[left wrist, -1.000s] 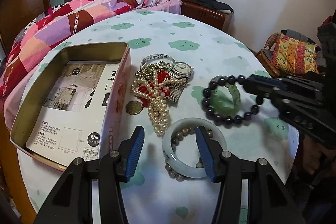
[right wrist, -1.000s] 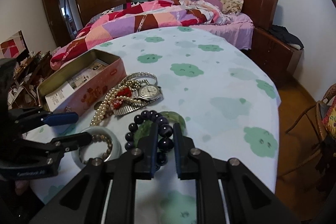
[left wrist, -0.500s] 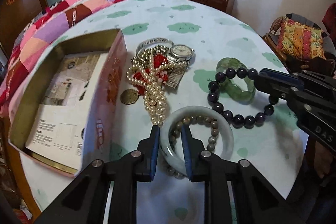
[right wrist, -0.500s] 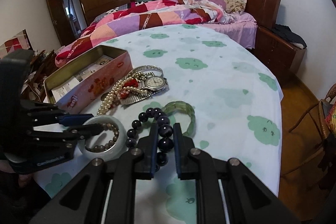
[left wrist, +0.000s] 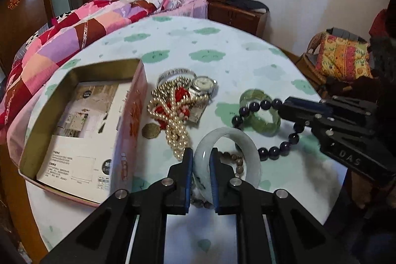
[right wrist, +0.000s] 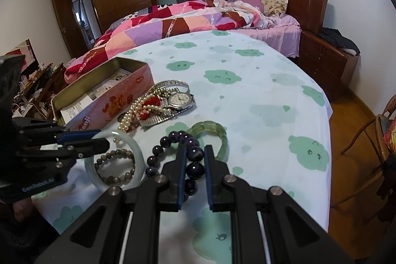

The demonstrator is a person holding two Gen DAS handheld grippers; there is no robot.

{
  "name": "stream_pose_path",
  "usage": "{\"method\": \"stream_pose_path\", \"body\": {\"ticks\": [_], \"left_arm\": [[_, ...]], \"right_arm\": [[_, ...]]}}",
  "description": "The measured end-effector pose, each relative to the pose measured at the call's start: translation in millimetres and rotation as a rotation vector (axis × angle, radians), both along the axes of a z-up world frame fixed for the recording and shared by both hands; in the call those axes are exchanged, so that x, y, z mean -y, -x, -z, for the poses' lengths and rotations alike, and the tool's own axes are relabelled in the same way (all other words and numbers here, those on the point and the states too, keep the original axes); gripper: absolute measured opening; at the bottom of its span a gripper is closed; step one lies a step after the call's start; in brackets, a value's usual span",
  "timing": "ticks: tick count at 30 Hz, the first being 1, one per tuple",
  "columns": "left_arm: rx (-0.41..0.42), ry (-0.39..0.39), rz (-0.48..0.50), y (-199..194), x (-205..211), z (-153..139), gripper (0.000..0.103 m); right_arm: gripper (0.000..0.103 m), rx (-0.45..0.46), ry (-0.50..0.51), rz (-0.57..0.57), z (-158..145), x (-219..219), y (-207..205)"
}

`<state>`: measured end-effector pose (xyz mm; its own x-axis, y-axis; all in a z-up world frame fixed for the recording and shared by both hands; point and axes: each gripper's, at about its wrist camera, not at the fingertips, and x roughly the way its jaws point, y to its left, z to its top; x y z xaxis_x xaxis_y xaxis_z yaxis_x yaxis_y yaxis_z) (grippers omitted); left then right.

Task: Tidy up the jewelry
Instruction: 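Close left tool on the pale jade bangle while right tool grips the black bead bracelet, then lift and carry both held pieces over the open pink tin box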

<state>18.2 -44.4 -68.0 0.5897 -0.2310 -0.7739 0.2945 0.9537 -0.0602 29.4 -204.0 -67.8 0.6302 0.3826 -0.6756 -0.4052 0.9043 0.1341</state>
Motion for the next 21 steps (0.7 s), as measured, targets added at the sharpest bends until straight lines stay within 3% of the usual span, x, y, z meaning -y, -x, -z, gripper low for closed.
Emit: {"method": "stream_pose_path", "body": {"ticks": [9, 21], "left_arm": [[0.097, 0.052, -0.018, 4, -9, -33, 0.012], [0.155, 0.072, -0.081, -3, -40, -56, 0.012]], "right_arm": [[0.016, 0.068, -0.02, -0.012, -23, -3, 5], [0.016, 0.115, -0.012, -0.067, -46, -23, 0]]}}
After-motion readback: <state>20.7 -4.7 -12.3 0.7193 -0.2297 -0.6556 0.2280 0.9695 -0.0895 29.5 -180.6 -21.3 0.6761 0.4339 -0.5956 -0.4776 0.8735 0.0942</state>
